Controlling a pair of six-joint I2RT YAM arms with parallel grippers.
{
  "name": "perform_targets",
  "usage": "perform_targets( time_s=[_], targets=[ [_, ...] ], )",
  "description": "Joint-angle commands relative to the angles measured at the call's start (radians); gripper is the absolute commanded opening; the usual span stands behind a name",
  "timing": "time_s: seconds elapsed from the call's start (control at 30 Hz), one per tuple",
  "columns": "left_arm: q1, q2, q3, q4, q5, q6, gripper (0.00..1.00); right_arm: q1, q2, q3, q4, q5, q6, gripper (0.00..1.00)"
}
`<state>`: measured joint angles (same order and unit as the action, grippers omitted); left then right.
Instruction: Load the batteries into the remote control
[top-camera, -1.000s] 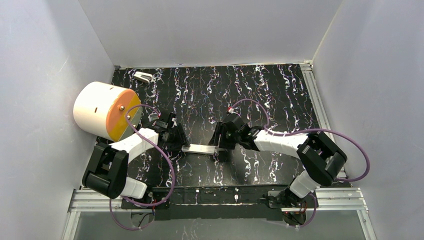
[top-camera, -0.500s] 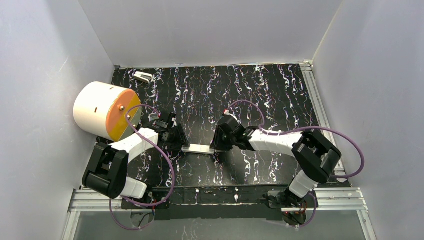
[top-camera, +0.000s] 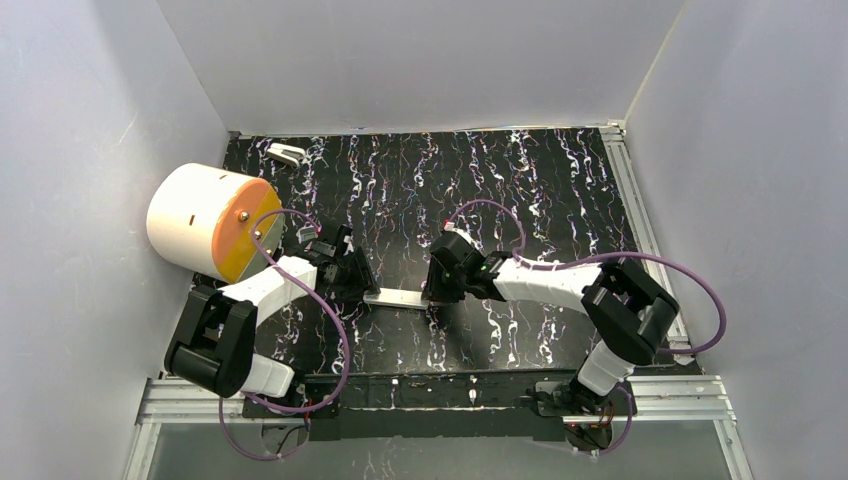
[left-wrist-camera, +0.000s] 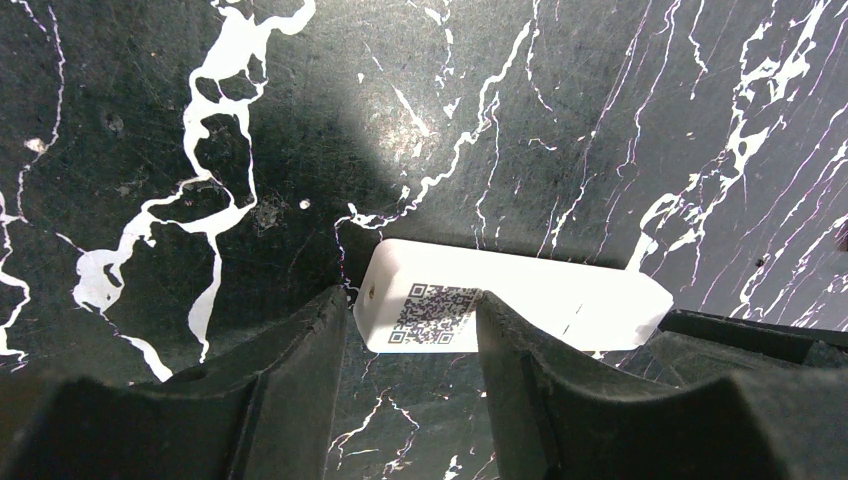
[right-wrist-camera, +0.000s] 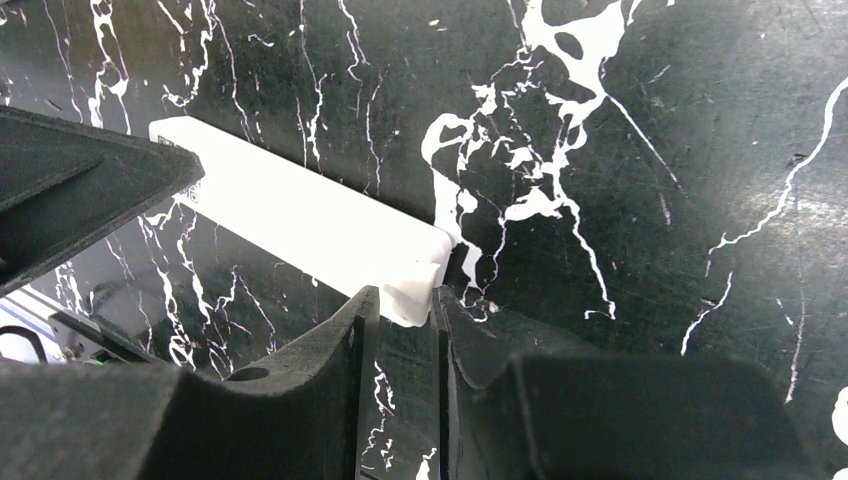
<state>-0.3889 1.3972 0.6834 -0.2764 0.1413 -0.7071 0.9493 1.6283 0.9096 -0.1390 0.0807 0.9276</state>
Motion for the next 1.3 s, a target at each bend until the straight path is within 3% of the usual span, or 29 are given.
perform_targets(
  time_s=[0.0,0.27,0.8,1.27],
  targets=[
    [0.002,-0.004,-0.013,-0.046,-0.014,0.015,0.47,0.018,0.008,0.045,-0.033,0.043,-0.016,0.34],
    [0.002,-0.006,-0.013,-0.047,-0.013,0.015,0.47,0.023,0.039,0.046,-0.008,0.022,-0.007,0.32],
    [0.002,-0.001,-0.023,-0.033,0.008,0.015,0.46,0.025,0.074,0.040,0.019,0.005,0.015,0.18],
    [0.002,-0.004,-0.057,0.001,0.042,-0.009,0.43,0.044,0.144,0.100,0.081,-0.058,0.021,0.18]
  ],
)
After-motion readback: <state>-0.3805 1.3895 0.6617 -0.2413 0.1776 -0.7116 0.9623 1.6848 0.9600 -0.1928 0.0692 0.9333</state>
